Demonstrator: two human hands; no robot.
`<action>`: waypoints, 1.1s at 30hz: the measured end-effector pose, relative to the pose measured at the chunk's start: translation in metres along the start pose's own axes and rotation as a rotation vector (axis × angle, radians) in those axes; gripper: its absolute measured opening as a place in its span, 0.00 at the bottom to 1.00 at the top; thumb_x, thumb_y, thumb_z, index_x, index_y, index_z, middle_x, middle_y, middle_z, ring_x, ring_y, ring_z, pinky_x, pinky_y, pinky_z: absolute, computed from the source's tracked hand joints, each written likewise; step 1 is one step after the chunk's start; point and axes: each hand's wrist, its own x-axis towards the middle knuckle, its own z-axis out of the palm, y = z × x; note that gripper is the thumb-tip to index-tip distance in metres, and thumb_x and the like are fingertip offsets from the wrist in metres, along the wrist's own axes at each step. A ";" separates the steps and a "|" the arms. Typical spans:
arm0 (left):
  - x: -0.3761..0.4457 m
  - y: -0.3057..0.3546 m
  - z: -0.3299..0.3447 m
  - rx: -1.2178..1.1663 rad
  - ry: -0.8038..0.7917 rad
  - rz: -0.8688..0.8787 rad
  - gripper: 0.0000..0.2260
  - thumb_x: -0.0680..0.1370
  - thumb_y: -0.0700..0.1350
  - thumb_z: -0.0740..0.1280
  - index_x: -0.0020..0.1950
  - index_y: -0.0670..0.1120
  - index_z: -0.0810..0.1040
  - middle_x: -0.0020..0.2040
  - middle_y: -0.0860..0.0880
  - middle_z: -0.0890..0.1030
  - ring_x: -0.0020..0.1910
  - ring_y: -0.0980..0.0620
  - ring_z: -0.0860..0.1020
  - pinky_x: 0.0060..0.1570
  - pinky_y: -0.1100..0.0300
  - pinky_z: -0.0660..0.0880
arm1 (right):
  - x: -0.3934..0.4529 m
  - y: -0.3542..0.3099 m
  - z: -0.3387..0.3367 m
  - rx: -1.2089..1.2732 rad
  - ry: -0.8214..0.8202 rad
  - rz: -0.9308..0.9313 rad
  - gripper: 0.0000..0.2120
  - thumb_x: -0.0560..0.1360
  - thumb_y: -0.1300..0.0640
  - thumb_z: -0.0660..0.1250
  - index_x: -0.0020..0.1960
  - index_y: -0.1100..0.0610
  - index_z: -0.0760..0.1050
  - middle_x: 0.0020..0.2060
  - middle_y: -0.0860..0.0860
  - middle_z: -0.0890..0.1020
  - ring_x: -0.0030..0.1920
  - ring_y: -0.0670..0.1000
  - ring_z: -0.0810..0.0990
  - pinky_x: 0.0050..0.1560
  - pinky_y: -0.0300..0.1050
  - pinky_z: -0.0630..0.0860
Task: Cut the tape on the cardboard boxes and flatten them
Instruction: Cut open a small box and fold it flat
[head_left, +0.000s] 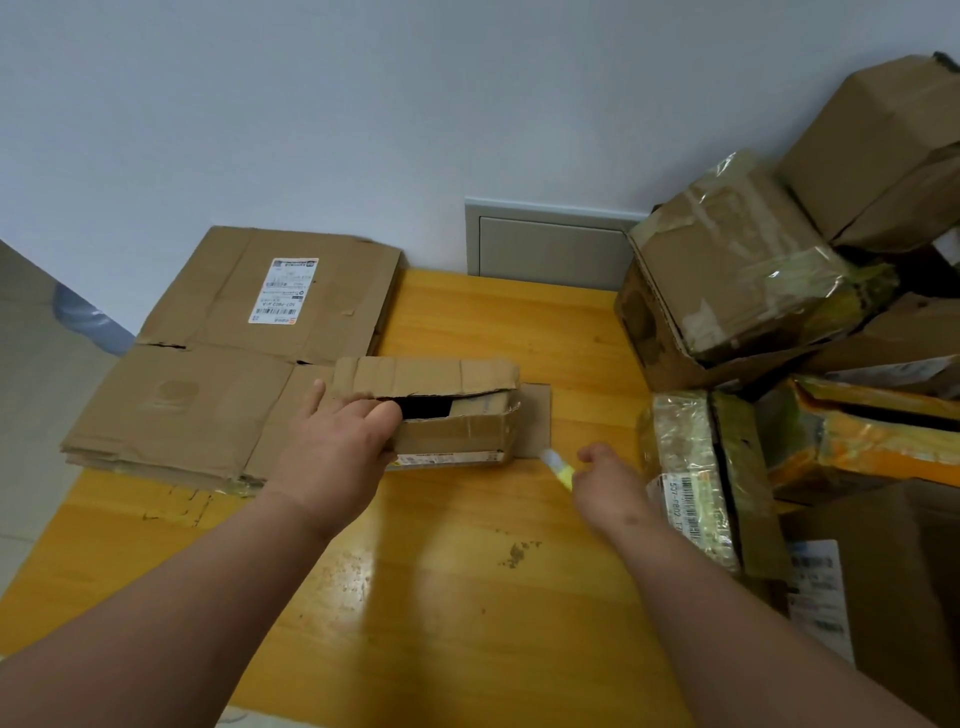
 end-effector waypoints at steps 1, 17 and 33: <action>0.001 0.000 0.000 0.010 0.013 -0.001 0.08 0.72 0.41 0.75 0.47 0.47 0.78 0.45 0.50 0.84 0.52 0.44 0.81 0.71 0.40 0.61 | 0.000 0.003 0.006 -0.058 -0.030 0.002 0.19 0.80 0.59 0.58 0.70 0.54 0.67 0.52 0.56 0.78 0.46 0.56 0.77 0.39 0.45 0.73; -0.011 -0.002 0.003 -0.001 0.108 0.096 0.17 0.71 0.35 0.76 0.60 0.45 0.83 0.55 0.46 0.85 0.56 0.44 0.83 0.69 0.35 0.65 | -0.002 -0.097 -0.016 0.136 0.093 -0.546 0.33 0.74 0.47 0.71 0.76 0.46 0.63 0.72 0.47 0.66 0.70 0.50 0.66 0.65 0.44 0.64; 0.013 -0.015 -0.018 -0.556 -0.065 -0.560 0.33 0.69 0.48 0.74 0.72 0.56 0.67 0.69 0.51 0.63 0.67 0.44 0.64 0.64 0.51 0.71 | 0.011 -0.109 -0.028 -0.079 0.120 -0.452 0.17 0.81 0.38 0.55 0.43 0.50 0.70 0.37 0.47 0.75 0.38 0.48 0.74 0.33 0.44 0.66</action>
